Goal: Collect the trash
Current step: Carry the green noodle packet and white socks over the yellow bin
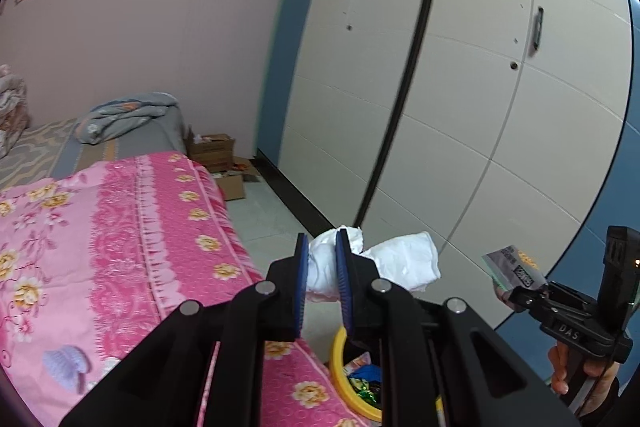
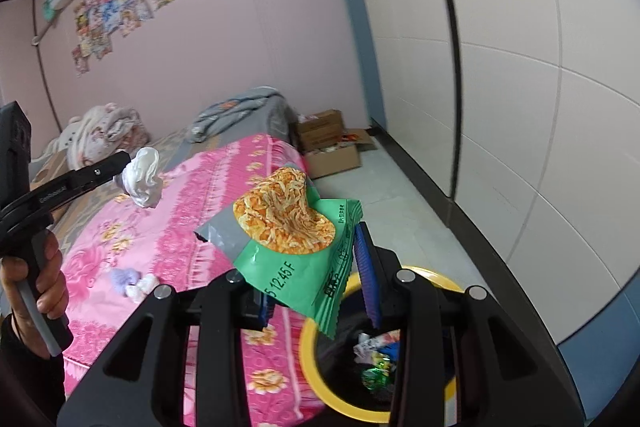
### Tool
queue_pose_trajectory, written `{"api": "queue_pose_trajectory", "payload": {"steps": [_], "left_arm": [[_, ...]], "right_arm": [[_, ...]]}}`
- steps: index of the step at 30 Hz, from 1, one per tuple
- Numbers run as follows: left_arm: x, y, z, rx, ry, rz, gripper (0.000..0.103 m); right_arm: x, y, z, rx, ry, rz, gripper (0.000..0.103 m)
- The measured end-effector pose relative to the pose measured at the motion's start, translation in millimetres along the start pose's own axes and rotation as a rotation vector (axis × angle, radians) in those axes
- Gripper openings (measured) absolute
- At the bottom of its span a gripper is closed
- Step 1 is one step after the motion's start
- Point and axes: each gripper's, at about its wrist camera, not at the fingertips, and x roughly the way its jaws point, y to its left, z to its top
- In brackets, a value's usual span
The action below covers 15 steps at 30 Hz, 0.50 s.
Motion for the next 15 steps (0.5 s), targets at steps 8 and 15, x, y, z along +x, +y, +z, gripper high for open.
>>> {"api": "queue_pose_trajectory", "payload": {"steps": [8,15], "left_arm": [[51.9,-18.3,-33.9,-0.012,0.091,-0.049,0.013],[88.1,-32.6,-62.1,0.0,0.144,-0.048,0.013]], "right_arm": [[25.5,-42.1,-34.8,0.064,0.069,-0.046,0.033],[48.4,-67.1,-64.6,0.118,0.132,-0.075,0.033]]}}
